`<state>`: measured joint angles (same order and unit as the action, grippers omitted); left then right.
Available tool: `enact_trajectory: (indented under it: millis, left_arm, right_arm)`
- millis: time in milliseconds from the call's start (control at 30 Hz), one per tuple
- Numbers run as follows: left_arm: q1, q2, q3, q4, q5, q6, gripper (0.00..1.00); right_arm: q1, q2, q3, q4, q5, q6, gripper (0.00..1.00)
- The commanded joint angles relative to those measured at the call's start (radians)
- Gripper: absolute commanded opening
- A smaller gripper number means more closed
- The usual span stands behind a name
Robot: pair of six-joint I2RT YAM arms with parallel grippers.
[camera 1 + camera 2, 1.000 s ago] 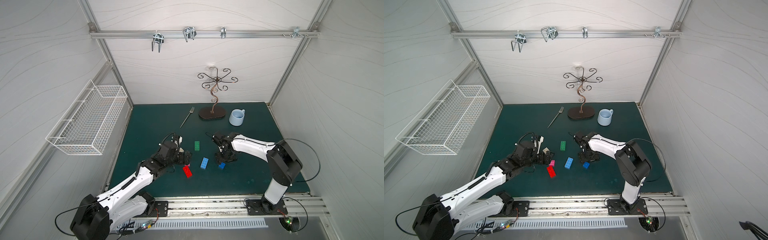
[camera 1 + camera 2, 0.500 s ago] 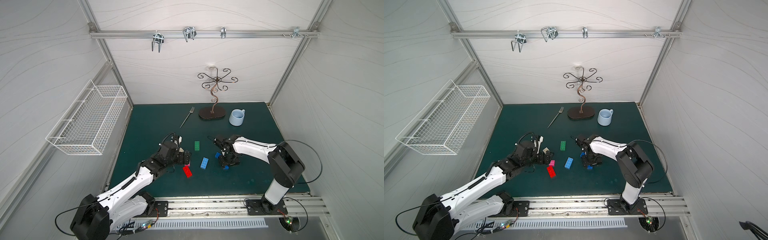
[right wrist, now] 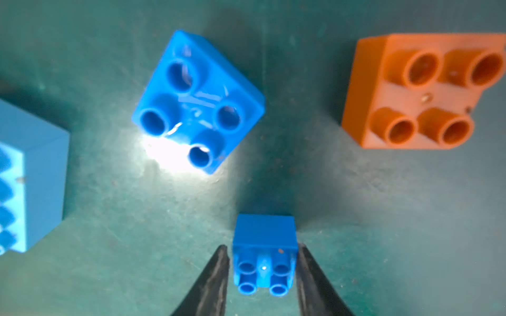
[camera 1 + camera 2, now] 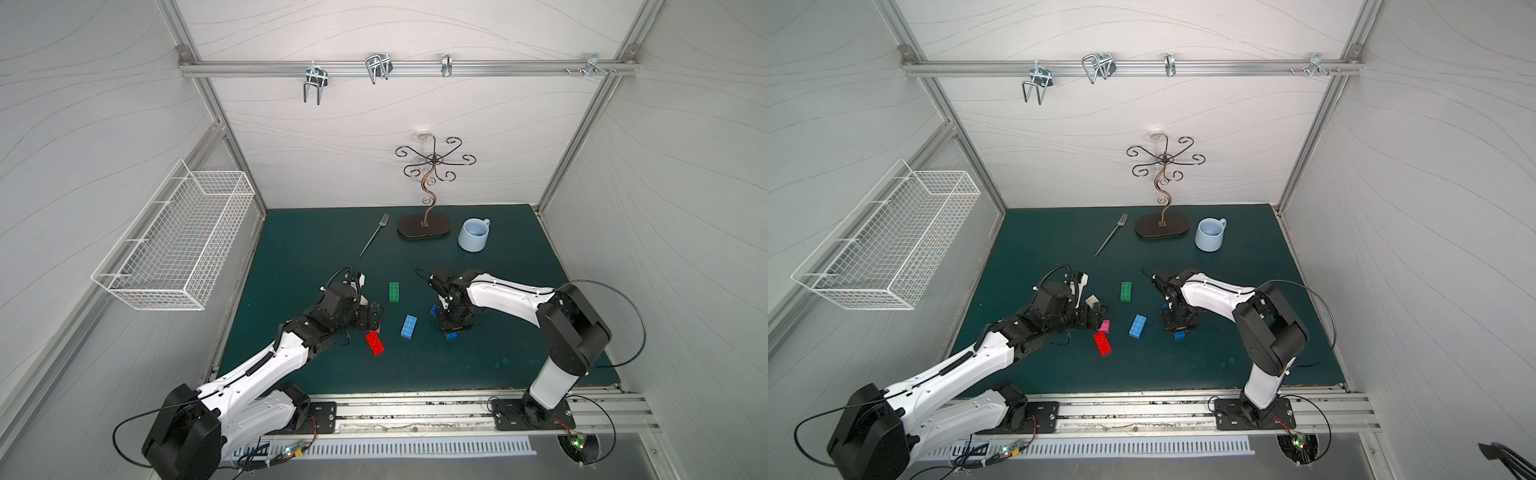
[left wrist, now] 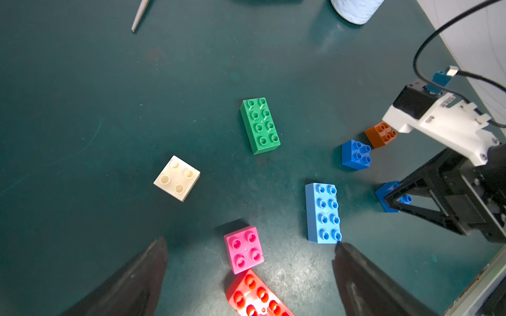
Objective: Assemble a spoon with lego
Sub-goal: Pick up the lego brick from the center of the board.
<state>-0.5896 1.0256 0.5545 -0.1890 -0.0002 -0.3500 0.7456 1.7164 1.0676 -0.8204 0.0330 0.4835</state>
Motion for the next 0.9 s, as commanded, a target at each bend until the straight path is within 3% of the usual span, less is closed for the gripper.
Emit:
enact_trajectory:
  millis: [0, 167, 367, 533, 867]
  left_arm:
    - [-0.01, 0.007, 0.016, 0.008, -0.017, 0.01, 1.0]
    - [-0.043, 0.016, 0.012, 0.028, 0.0, 0.05, 1.0]
    - [-0.101, 0.029, 0.0, 0.083, 0.068, 0.123, 1.0]
    - [-0.11, 0.051, 0.01, 0.086, 0.084, 0.136, 1.0]
    - [-0.111, 0.072, 0.017, 0.084, 0.073, 0.138, 1.0]
  right_arm:
    - [-0.007, -0.016, -0.011, -0.002, -0.012, 0.013, 0.34]
    - [-0.035, -0.074, -0.014, -0.033, 0.01, -0.013, 0.28]
    - [-0.181, -0.148, 0.038, -0.075, 0.0, -0.157, 0.28]
    - [-0.226, -0.104, 0.122, -0.077, 0.016, -0.299, 0.28]
    - [-0.239, 0.007, 0.182, -0.034, 0.022, -0.324, 0.28]
